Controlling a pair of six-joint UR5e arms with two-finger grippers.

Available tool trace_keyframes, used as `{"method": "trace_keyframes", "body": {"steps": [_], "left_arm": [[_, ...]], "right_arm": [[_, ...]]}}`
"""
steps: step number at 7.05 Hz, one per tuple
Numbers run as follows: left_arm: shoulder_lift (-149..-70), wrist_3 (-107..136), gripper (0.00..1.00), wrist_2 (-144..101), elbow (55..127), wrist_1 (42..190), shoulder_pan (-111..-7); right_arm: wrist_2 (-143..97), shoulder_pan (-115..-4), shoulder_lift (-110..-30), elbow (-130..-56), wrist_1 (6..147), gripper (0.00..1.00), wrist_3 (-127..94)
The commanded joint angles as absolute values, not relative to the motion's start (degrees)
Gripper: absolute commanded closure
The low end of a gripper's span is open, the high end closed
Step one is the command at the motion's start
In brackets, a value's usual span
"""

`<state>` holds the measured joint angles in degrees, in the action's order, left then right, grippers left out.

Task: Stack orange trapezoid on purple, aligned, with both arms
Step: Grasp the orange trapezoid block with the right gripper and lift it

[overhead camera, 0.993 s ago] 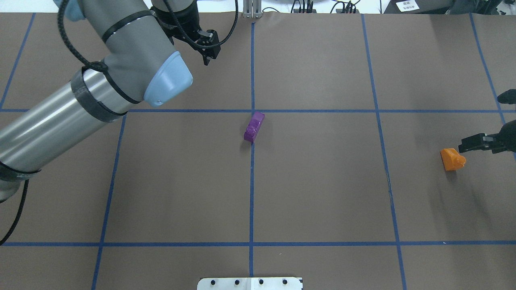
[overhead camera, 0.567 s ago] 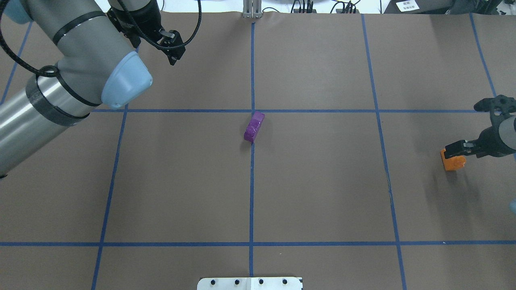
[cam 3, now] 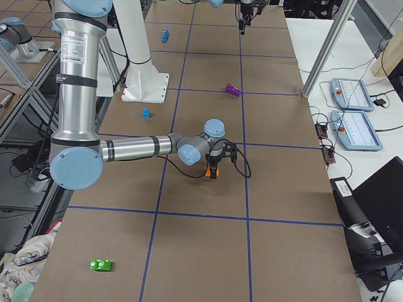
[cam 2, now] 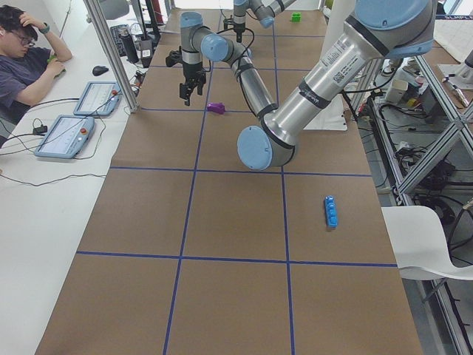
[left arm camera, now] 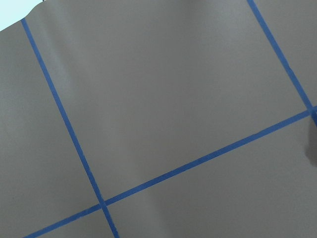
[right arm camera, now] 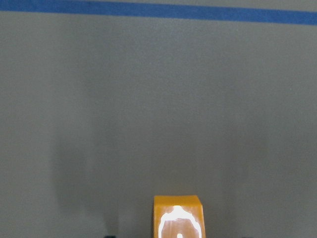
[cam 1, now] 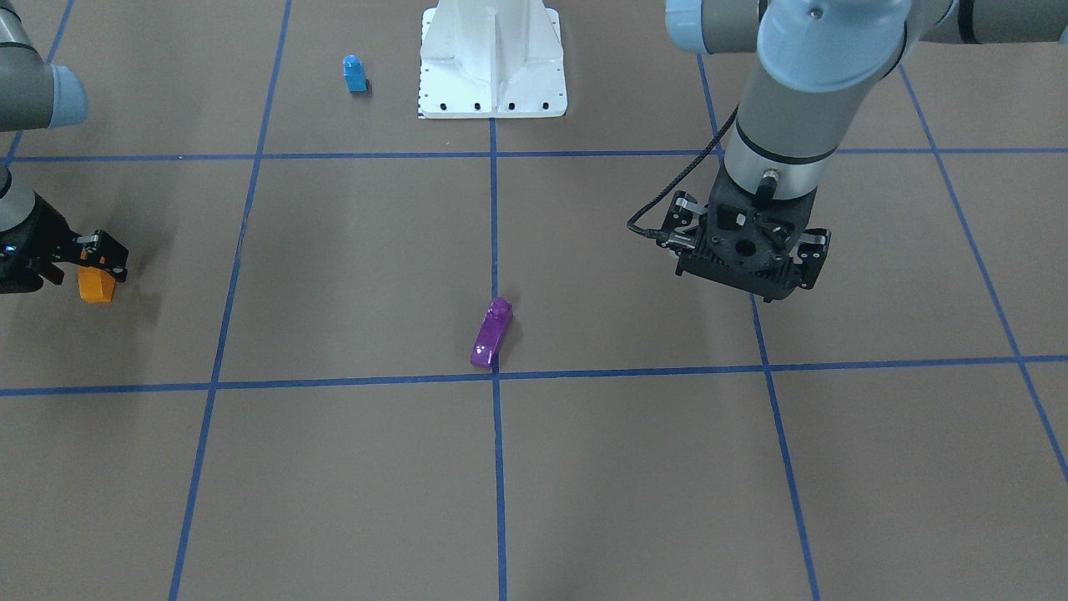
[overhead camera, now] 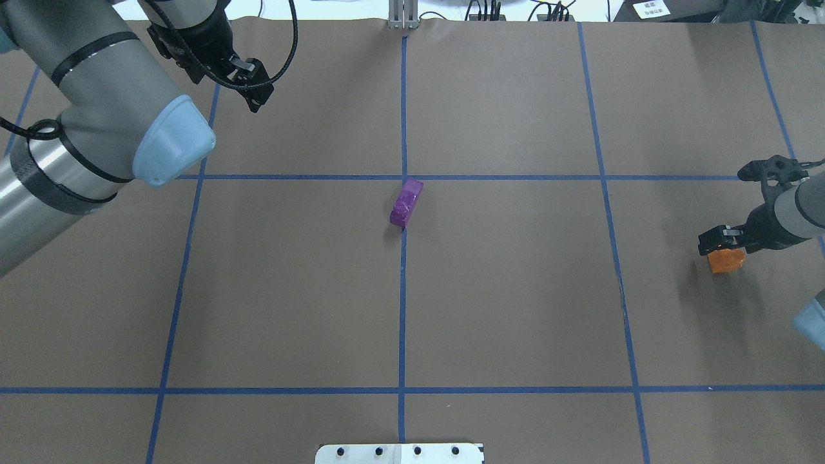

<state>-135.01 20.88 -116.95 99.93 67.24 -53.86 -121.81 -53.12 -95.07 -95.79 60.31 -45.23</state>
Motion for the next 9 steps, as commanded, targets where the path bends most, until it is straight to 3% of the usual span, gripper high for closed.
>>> {"method": "trace_keyframes", "body": {"steps": [1, 3, 5, 7, 9], "left_arm": [[-134.8, 20.8, 0.0, -117.0, 100.2, 67.2, -54.1], [-134.8, 20.8, 0.0, -116.9, 100.2, 67.2, -54.1], [-134.8, 20.8, 0.0, -116.9, 100.2, 67.2, -54.2], [-131.3, 17.5, 0.0, -117.2, 102.2, 67.1, -56.7], [-125.6, 9.4, 0.0, -118.0, 103.5, 67.1, -61.9]], "right_arm": [[-123.5, -53.3, -95.7, -96.0, 60.3, 0.45, -45.3], [-124.6, -53.2, -96.6, -96.2, 60.4, 0.46, -45.5], [-126.6, -53.4, -97.4, -97.8, 60.5, 1.0, -45.6], [-130.5, -55.7, -96.5, -105.5, 67.7, 1.0, -45.8], [-130.5, -56.0, -82.8, -109.4, 84.8, 1.0, -50.8]]}}
